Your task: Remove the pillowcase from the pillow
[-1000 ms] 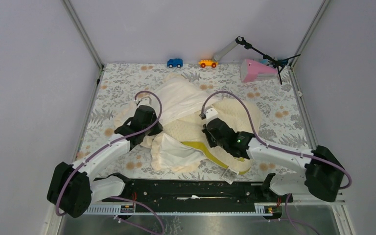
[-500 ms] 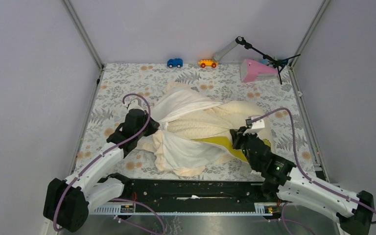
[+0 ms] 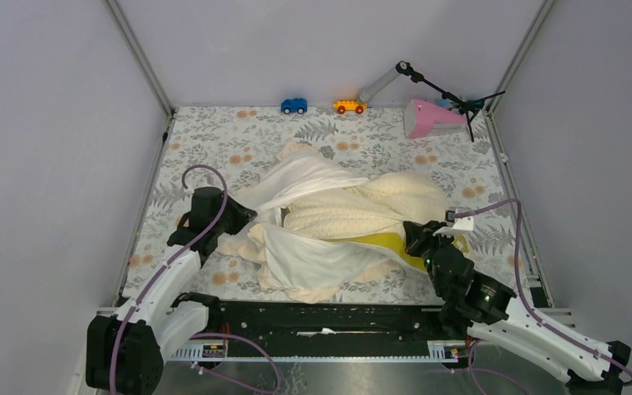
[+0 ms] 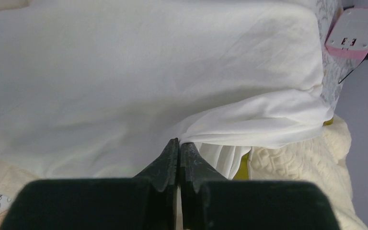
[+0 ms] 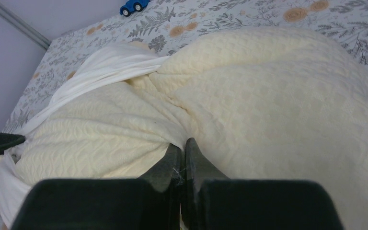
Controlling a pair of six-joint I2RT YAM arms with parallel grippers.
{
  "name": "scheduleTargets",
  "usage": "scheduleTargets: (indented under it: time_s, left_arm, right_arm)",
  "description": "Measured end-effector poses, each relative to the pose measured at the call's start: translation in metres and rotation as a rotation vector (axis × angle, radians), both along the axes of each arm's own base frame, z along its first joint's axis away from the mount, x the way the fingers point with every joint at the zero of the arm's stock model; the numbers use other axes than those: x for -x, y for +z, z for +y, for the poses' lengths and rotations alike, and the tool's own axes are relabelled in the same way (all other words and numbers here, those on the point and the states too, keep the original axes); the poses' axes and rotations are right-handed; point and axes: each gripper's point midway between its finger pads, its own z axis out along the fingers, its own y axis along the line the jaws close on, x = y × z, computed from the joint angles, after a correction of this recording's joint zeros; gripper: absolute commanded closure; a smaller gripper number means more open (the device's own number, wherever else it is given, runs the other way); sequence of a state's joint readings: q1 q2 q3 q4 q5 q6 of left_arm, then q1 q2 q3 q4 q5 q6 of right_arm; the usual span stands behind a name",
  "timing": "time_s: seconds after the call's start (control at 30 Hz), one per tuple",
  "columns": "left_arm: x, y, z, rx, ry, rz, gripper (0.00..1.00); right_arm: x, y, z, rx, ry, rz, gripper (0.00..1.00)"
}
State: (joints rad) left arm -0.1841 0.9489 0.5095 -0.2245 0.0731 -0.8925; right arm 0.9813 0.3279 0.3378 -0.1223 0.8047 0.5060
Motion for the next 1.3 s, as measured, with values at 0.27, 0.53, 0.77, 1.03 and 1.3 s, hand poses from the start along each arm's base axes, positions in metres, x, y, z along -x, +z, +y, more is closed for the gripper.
scheduleTargets:
  time_s: [0.27,0.53,0.77,1.03,1.3]
  left_arm:
    - [0.006,0.001,0.02,0.062,0.12,0.038,1.0]
    - [0.017,0.005,0.027,0.094,0.199,0.054,1.0]
    - [0.018,0.015,0.032,0.087,0.218,0.015,1.0]
    - [-0.01,0.037,0.021,0.038,0.045,-0.157,1.0]
    - [-0.019,0.018,-0.022,-0.049,-0.188,-0.159,1.0]
  right_arm:
    - [0.009,0.008,-0.018,-0.14,-0.057,-0.015,1.0]
    - [0.011,0.004,-0.021,-0.152,-0.06,-0.009,1.0]
    - [0.011,0.005,-0.02,-0.162,-0.059,-0.009,1.0]
    - [-0.001,0.01,0.017,0.006,0.089,-0.042,0.19]
    - [-0.011,0.026,0.106,0.236,0.444,0.033,0.08]
